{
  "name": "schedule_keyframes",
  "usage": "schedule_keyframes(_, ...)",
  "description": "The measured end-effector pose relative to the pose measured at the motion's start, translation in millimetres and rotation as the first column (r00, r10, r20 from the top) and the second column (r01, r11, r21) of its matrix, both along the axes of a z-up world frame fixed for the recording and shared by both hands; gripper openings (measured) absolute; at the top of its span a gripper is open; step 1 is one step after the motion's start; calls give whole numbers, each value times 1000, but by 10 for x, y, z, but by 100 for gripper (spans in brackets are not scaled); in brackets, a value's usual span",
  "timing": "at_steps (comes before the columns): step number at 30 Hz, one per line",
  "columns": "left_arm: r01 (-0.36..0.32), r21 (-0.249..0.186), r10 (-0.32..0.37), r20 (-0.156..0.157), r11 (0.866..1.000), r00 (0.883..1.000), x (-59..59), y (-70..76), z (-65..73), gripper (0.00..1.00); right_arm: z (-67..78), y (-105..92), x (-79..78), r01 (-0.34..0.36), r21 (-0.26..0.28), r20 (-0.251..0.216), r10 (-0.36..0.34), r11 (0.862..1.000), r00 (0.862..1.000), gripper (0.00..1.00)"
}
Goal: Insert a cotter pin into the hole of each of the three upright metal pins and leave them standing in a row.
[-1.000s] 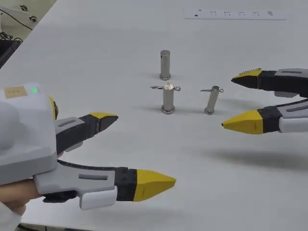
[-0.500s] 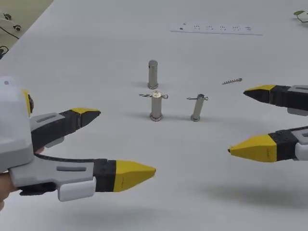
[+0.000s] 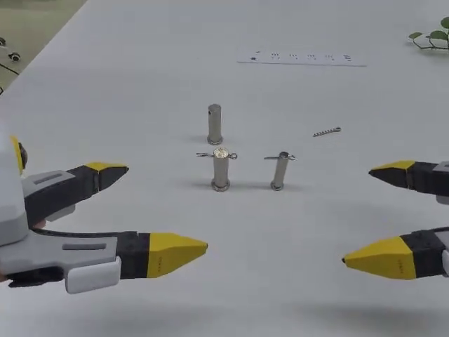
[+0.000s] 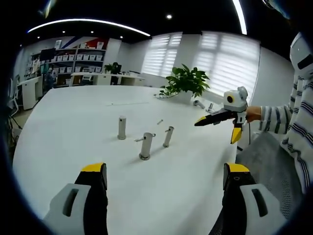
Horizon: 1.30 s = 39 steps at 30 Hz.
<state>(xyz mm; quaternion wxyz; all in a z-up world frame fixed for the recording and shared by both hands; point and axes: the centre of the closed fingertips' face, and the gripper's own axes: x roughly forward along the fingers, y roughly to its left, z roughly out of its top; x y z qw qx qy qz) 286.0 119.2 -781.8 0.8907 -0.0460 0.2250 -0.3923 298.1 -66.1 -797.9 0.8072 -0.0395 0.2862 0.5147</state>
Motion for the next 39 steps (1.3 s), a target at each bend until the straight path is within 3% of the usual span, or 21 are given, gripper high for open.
schedule_keyframes(3,10,2,-10,-3,1000,1000,1,-17,-9,99,-30,-25,-33,6,-13,-21,-7,1000,1000,100)
schedule_keyframes(10,32,4,-32,-9,999,999,6,-41,-25,99,-5,-68,-24,43,-7,-22,-43,999,999,100)
schedule_keyframes(12,34,2,-34,2,999,999,21,-37,-1,99,26,-65,-34,42,-4,-6,-42,999,999,100)
schedule_keyframes(14,45,3,-45,39,999,998,71,-23,87,97,48,-64,-37,48,-1,0,-48,999,999,100)
schedule_keyframes(16,49,1,-49,54,999,997,143,-1,162,96,66,-63,-38,57,7,1,-57,998,998,100)
schedule_keyframes(21,53,14,-54,119,998,991,449,21,353,96,92,-58,-68,68,17,10,-68,998,998,100)
schedule_keyframes(23,43,-7,-42,140,999,989,598,4,430,95,96,-62,-76,73,21,11,-73,997,997,100)
schedule_keyframes(24,22,-61,-13,139,998,990,698,-24,494,92,90,-70,-80,77,19,9,-77,997,997,100)
schedule_keyframes(25,16,-72,-6,129,997,992,748,-32,500,91,84,-78,-85,78,17,7,-78,997,997,100)
schedule_keyframes(28,13,-62,-4,155,998,988,917,-88,531,89,68,-103,-98,87,15,4,-87,996,996,100)
schedule_keyframes(31,4,-78,8,163,997,987,1088,-154,552,87,45,-113,-127,84,12,1,-84,996,996,100)
schedule_keyframes(36,-5,-92,18,145,996,989,1262,-228,486,86,21,-120,-142,92,10,-7,-92,996,996,100)
schedule_keyframes(39,-20,-93,31,117,995,993,1371,-230,392,83,13,-113,-155,95,14,-11,-95,995,995,100)
